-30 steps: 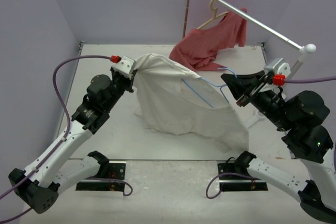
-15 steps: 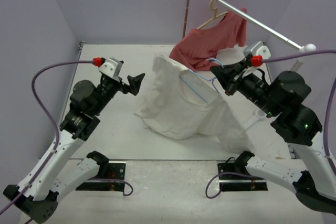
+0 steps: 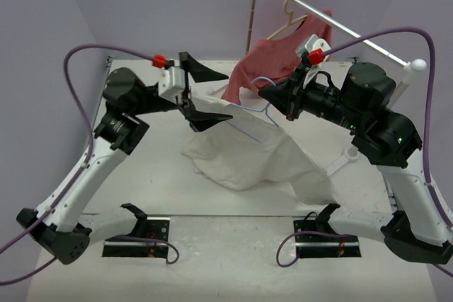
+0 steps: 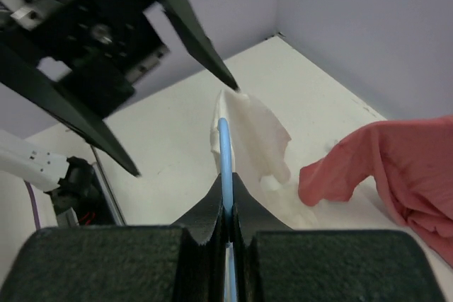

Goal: Place the t-shirt on the hanger
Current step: Place the T-shirt on the hanger, then place the hanger at the clothesline.

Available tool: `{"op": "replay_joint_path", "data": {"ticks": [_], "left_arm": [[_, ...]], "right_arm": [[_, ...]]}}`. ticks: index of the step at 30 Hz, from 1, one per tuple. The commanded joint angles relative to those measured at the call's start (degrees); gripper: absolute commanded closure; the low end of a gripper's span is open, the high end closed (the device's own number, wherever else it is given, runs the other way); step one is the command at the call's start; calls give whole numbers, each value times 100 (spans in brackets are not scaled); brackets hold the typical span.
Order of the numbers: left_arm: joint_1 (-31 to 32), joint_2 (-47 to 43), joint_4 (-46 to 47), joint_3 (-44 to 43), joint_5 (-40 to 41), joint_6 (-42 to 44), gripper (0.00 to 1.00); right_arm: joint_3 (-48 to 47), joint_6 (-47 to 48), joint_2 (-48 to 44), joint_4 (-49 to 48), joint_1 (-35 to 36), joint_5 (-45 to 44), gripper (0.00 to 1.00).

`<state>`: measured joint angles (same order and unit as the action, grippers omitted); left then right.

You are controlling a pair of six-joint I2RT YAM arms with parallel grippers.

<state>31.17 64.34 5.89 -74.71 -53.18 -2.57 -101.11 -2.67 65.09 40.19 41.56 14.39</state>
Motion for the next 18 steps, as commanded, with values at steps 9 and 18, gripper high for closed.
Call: {"op": "replay_joint_path", "data": {"ticks": [9,18], "left_arm": [[466,1188,-638,-779,-1854,418,42],[504,1652,-1380,-1037,-1814,634,52]], "right_arm": [[-136,73,-90,12,10,743,100],[-137,91,-44,-11,10,600,100]]}}
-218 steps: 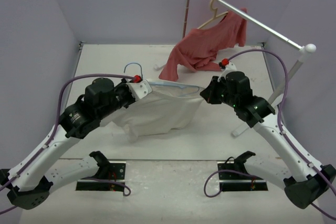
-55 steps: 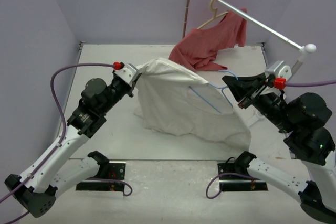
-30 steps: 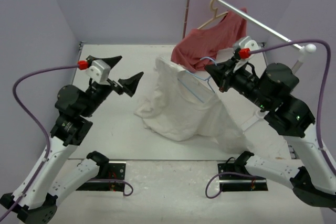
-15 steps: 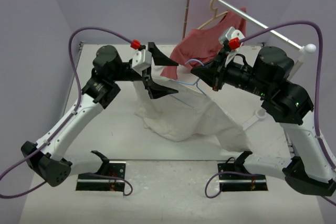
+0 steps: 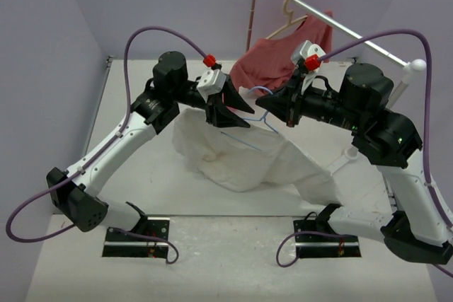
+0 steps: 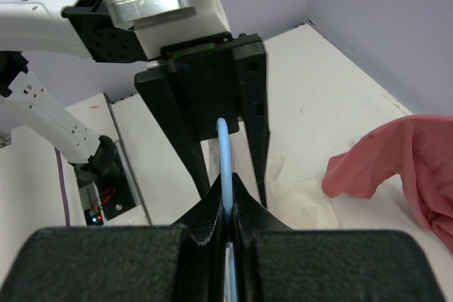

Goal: Place the t-shirt on the hanger
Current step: Place the hanger at the clothesline.

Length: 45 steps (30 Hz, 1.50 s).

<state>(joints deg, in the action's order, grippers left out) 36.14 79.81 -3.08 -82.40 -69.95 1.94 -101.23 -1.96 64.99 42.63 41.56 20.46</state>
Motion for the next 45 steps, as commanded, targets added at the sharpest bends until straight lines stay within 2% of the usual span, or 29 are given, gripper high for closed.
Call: {"op": "replay_joint_path", "data": {"ticks": [1,4,6,7,8,12,15,16,17,18,20,22,25,29,32,36,37,38,39,40,42,44,45], "left_arm": [[7,116,-500,-267,-127,193,49],[16,156,-509,-250,-148,193,36],[16,182,-518,-267,-190,219,79],[16,191,-512,-281,-187,219,96],[16,180,-522,-281,-172,249,100],[16,-4,-477,-175,87,434,100],[7,-239,-463,-117,63,639,100],[0,-284,-468,-104,16,705,100],[-16,-327,-473,-94,-43,770,100],[-55,-339,-459,-92,-161,773,100],[-142,-353,-421,-91,-422,755,100],[-190,-400,-272,-36,-633,712,100],[-231,-513,97,81,-1046,583,100],[-283,-546,1267,168,-1108,-256,100],[-292,-422,1466,-79,-1266,-585,100],[-283,-361,1778,-179,-1433,-835,100],[-285,-338,1844,-209,-1427,-894,100],[-289,-289,1915,-270,-1414,-1017,100],[-292,-265,1951,-302,-1407,-1080,100],[-292,-258,1948,-328,-1237,-1095,100],[-293,-251,1893,-420,-538,-1112,100],[-300,-343,1624,-441,281,-932,98],[-301,-416,1459,-432,1102,-888,91]], "right_arm": [[-134,20,-30,-255,10,-2,100],[-160,-5,-22,-289,10,94,100],[-153,-40,-28,-313,1,141,100],[-138,-42,-30,-330,8,156,100],[-83,-37,-43,-343,10,147,100],[329,27,-192,-437,10,6,97],[913,16,-556,-579,7,-69,54],[1094,11,-718,-589,10,-114,36],[1230,11,-880,-552,10,-194,12],[1375,112,-1086,-448,10,-303,6],[1669,354,-1518,-212,10,-531,3],[2045,612,-2049,176,10,-423,3],[2185,903,-2262,880,2,-236,5],[2129,1013,-2087,1359,19,361,17],[2154,938,-2056,1432,19,195,34],[2109,899,-1926,1336,14,300,45],[2067,871,-1876,1304,19,341,53],[2018,814,-1818,1255,19,424,70],[1994,785,-1772,1205,23,467,78],[2013,730,-1757,1115,27,478,83],[2095,501,-1802,881,26,497,100],[2174,234,-2018,780,19,335,100],[2161,56,-2174,766,19,3,100]]}}
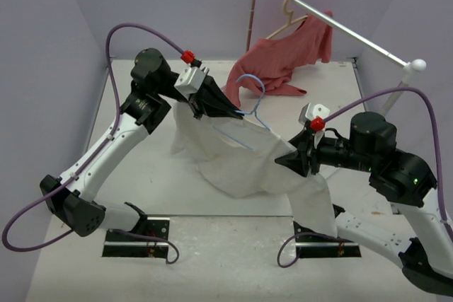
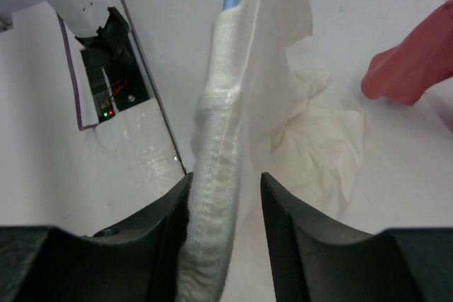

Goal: Place the t-shirt on the hanger
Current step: Place the hanger at the clothesline.

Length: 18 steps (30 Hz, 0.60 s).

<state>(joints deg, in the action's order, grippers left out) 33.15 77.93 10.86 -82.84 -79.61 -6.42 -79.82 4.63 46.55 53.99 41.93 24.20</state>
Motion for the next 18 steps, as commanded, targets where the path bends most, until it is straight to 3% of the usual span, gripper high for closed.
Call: {"op": "replay_joint_path", "data": {"ticks": [1,5,6,10,13,18], "left_arm": [[-1,-312,-68,-369,2829,-19,81],[-2,-802,-162,-158,5137,-203,4],[-2,-932,-223,-148,6059,-257,0],[-2,-1222,-847,-235,8430,-328,0],[-9,-1618,-842,132,9006,-317,0],[-2,-2214,-682,803,9150,-229,0]], "right_arm": [[2,-803,-469,-368,-18,-694,100],[-144,-1688,-835,-58,-18,-1497,100],[-191,-1875,-910,129,-18,-1655,100],[-248,-2232,-1174,752,-18,-2370,100],[-280,-2477,-1364,1186,-18,-2798,100],[-291,-2735,-1704,1513,-18,-3715,100]]}}
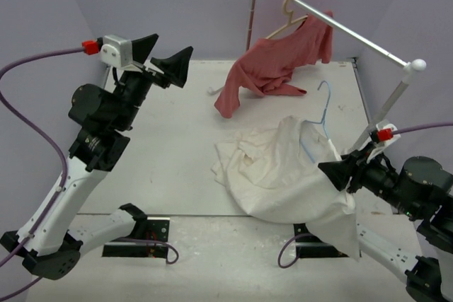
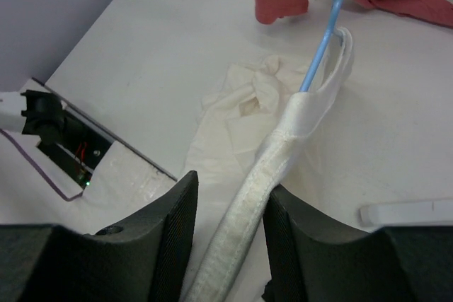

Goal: Place the t-shirt on the hanger
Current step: Place the hanger at the clothesline.

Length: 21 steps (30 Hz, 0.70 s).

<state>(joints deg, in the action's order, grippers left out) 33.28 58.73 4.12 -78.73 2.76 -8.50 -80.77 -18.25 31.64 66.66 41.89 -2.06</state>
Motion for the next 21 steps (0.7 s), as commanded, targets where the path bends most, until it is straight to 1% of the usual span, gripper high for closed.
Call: {"op": "replay_joint_path", "data": {"ticks": [1,2,4,6,9,11,12,14,19,21], "left_arm": [[-18,-369,-11,492,924,-7,0],[-23,-414,-21,591,917,-2,0],[-23,-505,-41,717,896,-9,0],[-23,-587,-87,857,857,-12,0],[-23,-860,-120,1323,805,-18,0],[-23,-993,-135,1490,826,2,0],[-23,-1113,-173,1672,858,33,0],[-23,-1408,-255,2083,842,57,0],[-23,-1922,-1236,2758,440,-66,0],[-23,-2021,-1819,3023,428,-208,0]], "right_arm": [[-132,-505,-292,208,-18,-1437,100],[-50,-535,-379,93,-20,-1795,100],[62,-548,-438,-137,-14,-2198,100],[180,-382,-437,-676,-15,-2521,100],[366,16,-261,-1405,-14,-2948,100],[385,163,-165,-1707,-15,-3056,100],[373,358,-83,-2153,-21,-3069,100],[198,617,181,-2518,-17,-3149,100],[-204,1246,701,-3206,-23,-3475,100],[-493,1394,1006,-3428,-22,-3636,100]]}}
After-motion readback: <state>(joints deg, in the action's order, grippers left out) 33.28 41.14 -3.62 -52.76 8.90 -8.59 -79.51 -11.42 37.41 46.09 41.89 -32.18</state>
